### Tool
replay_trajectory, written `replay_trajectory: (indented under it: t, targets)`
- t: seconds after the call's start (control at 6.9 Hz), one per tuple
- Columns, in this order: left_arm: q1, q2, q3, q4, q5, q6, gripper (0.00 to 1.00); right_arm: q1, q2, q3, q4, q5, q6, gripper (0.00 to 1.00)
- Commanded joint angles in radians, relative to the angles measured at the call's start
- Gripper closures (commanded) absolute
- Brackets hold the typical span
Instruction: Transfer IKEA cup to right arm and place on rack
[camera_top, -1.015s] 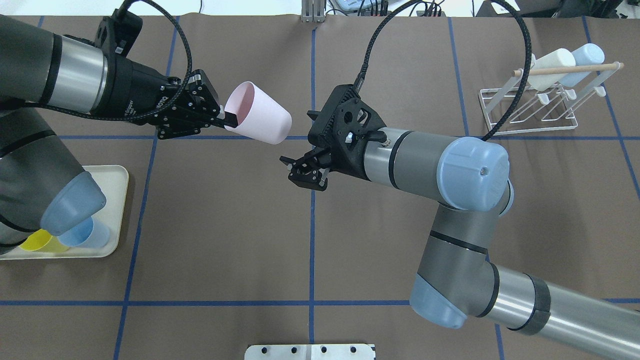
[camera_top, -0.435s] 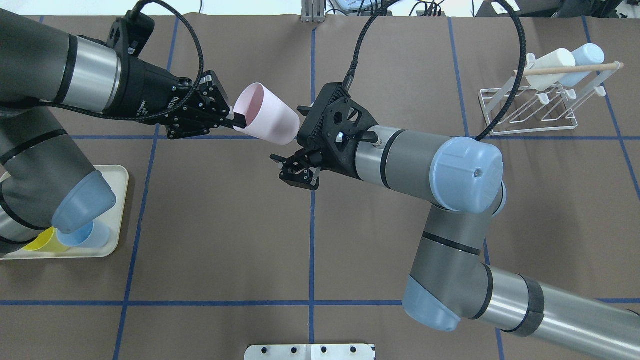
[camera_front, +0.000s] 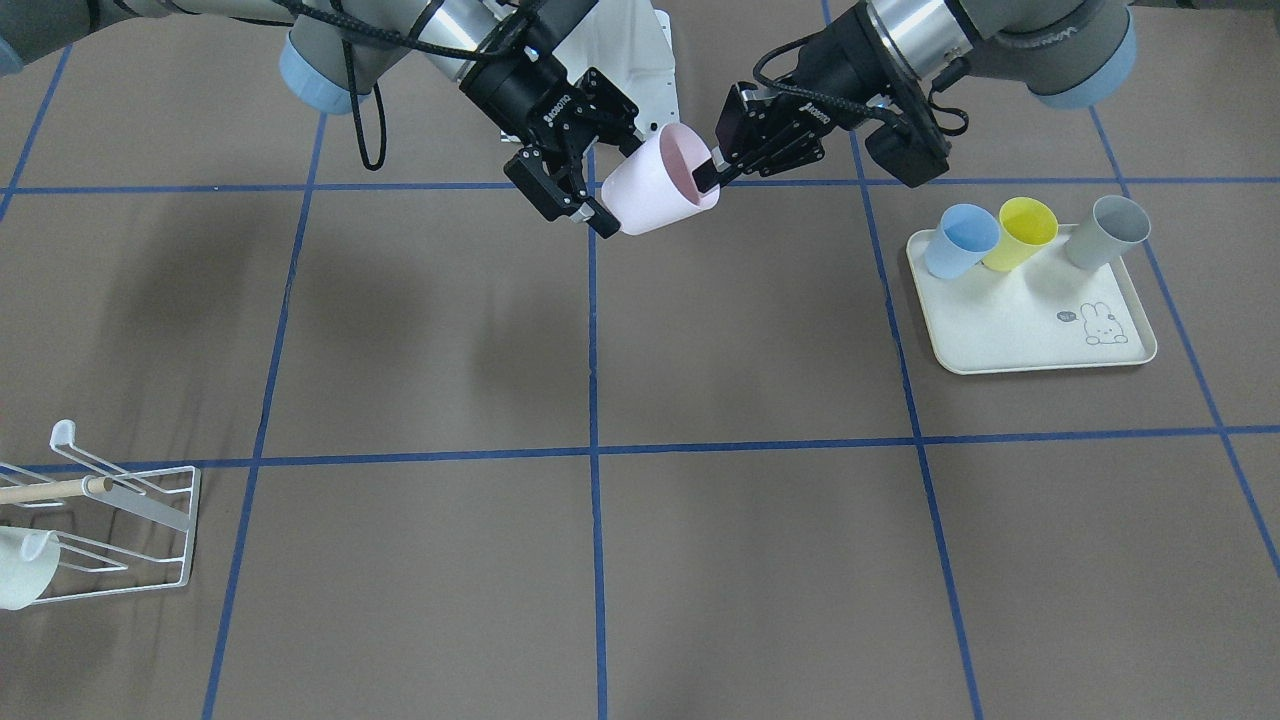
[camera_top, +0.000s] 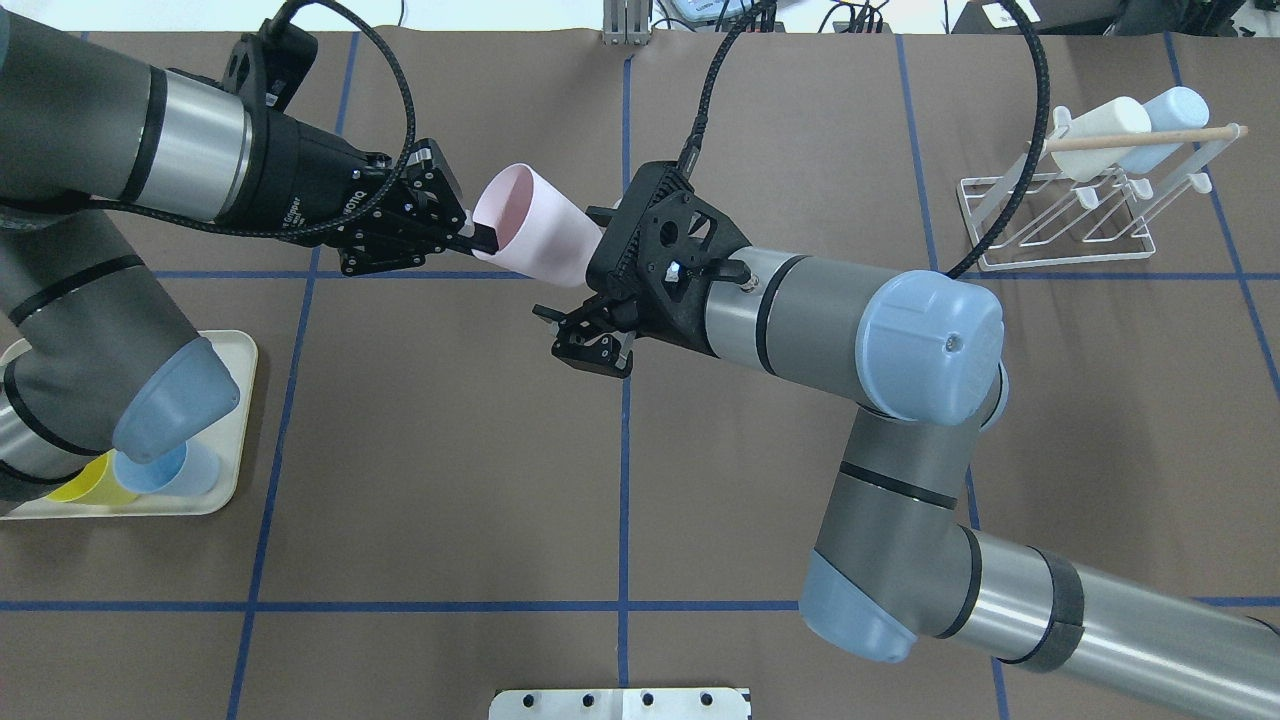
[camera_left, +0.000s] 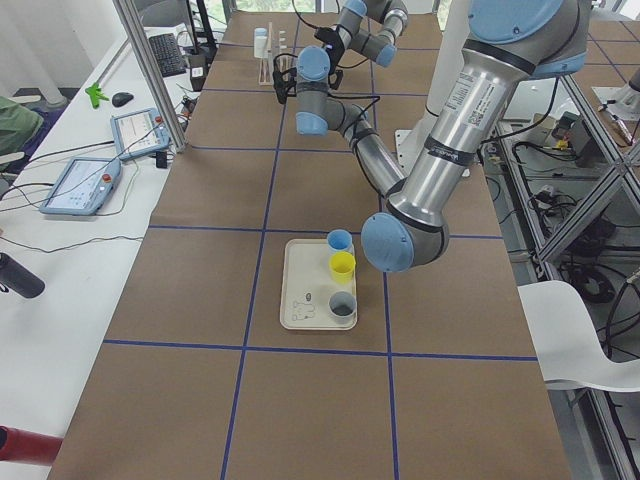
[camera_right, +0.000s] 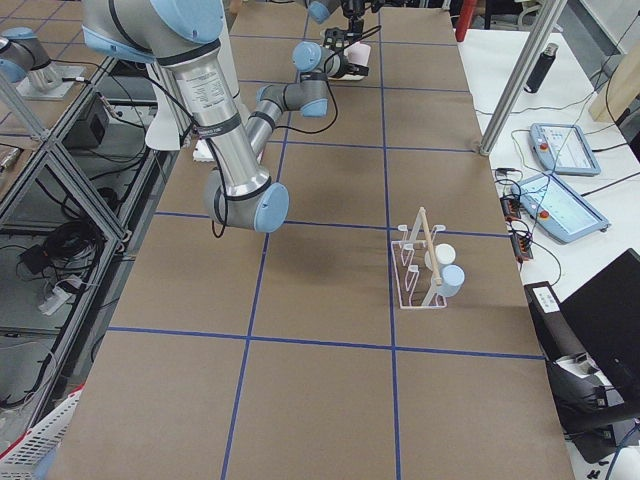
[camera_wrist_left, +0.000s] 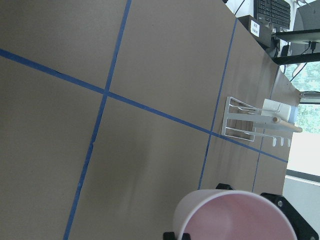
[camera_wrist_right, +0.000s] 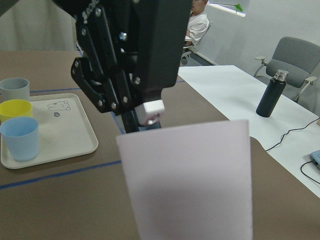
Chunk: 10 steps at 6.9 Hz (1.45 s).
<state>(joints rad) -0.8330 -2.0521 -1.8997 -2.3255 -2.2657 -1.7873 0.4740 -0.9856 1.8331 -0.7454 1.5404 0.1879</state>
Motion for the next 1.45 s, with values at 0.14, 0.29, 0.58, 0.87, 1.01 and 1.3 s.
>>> replay_trajectory:
  t: [0.14,0.29,0.58,0.87,1.01,1.3]
  targets:
    - [0.0,-0.002,0.001,0.0,-0.002,0.002,1.0,0.0,0.002,0.0,-0.003,-0.023,-0.028,0.28]
    - [0.0,-0.011,0.002,0.002,-0.002,0.0,1.0,0.0,0.002,0.001,-0.002,-0.023,-0.041,0.48]
    - [0.0,-0.022,0.002,0.003,-0.002,0.0,0.93,-0.001,0.002,0.003,-0.002,-0.023,-0.041,0.6]
    - [-0.001,-0.022,-0.005,-0.003,-0.002,0.011,0.0,-0.001,0.002,0.003,-0.002,-0.022,-0.039,0.63]
    - [-0.005,-0.019,-0.004,-0.003,-0.002,0.012,0.0,0.0,0.002,0.005,-0.005,-0.019,-0.038,0.64]
    - [-0.037,0.006,-0.002,0.0,-0.011,0.051,0.0,0.011,-0.005,0.008,-0.012,-0.017,-0.038,0.68]
